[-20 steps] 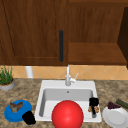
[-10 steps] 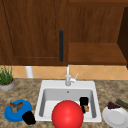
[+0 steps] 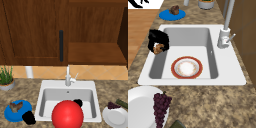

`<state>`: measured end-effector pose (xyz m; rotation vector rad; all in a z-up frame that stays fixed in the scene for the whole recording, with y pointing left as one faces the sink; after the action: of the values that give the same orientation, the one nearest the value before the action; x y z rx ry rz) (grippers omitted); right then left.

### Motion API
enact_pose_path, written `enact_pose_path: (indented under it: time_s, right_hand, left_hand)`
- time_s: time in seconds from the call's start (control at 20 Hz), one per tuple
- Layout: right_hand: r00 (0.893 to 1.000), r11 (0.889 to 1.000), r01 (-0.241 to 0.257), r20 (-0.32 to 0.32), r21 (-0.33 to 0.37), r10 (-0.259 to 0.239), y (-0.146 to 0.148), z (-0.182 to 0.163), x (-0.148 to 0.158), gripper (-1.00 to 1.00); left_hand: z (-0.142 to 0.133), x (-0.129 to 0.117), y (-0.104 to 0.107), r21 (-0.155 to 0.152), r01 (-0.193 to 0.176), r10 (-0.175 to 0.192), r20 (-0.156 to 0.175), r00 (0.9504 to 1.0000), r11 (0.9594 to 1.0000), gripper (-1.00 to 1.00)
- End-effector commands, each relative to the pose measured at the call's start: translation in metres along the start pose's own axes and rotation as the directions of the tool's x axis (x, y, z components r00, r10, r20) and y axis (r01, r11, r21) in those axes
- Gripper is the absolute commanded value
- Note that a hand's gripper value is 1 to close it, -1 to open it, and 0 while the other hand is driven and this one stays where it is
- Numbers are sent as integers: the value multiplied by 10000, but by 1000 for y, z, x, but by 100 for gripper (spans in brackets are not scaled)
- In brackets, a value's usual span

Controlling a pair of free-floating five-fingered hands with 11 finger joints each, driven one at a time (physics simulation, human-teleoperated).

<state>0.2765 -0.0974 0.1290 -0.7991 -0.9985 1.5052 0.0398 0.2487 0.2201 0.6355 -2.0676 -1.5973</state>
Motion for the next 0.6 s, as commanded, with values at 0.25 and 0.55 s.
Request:
enact_pose_path:
  time_s: [0.25, 0.55]
  right_hand:
    - [9943, 9997, -230, 1040, -124, 242, 38, -51, 17, 100]
    - [9960, 9981, -313, 853, 523, 267, 48, -105, 32, 100]
  left_hand:
    - [0, 0, 0, 0, 0, 0, 0, 10000, 10000, 0]
    - [0, 0, 0, 0, 0, 0, 0, 10000, 10000, 0]
